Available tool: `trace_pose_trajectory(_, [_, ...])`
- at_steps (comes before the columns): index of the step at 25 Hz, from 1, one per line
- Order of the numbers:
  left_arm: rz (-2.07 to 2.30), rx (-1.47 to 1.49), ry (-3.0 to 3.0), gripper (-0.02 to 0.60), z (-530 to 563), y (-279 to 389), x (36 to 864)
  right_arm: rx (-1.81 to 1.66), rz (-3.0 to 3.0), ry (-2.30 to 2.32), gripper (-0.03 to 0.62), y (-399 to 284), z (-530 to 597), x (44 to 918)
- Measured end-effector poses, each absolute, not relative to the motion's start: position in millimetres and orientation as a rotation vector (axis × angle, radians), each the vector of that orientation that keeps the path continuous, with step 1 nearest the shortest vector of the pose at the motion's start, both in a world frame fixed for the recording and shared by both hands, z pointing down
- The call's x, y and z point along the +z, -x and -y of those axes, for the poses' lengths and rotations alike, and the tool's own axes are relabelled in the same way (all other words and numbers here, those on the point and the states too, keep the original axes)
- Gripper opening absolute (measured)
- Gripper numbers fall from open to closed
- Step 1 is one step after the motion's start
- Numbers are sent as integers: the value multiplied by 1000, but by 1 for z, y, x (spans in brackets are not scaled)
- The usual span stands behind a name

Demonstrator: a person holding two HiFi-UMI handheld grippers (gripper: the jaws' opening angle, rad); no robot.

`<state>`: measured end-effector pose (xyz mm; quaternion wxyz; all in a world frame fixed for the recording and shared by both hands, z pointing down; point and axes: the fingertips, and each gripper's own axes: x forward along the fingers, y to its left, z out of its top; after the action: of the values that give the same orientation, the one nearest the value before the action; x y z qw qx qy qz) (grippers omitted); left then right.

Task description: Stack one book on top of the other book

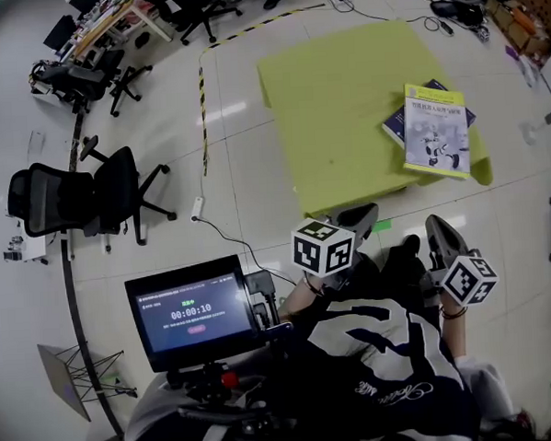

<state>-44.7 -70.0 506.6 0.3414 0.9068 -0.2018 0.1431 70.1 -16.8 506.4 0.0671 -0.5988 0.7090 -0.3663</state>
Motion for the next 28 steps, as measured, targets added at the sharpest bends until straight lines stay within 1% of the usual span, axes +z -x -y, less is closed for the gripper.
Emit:
trace_pose_trajectory(16, [402, 375, -2405, 5, 13, 17, 494, -1139, -2148, 1793, -2, -45, -44, 492])
trace_pose_trajectory(28, [459, 403, -2369, 5, -100, 4, 494, -1144, -2129, 1774, -2, -63, -154, 489])
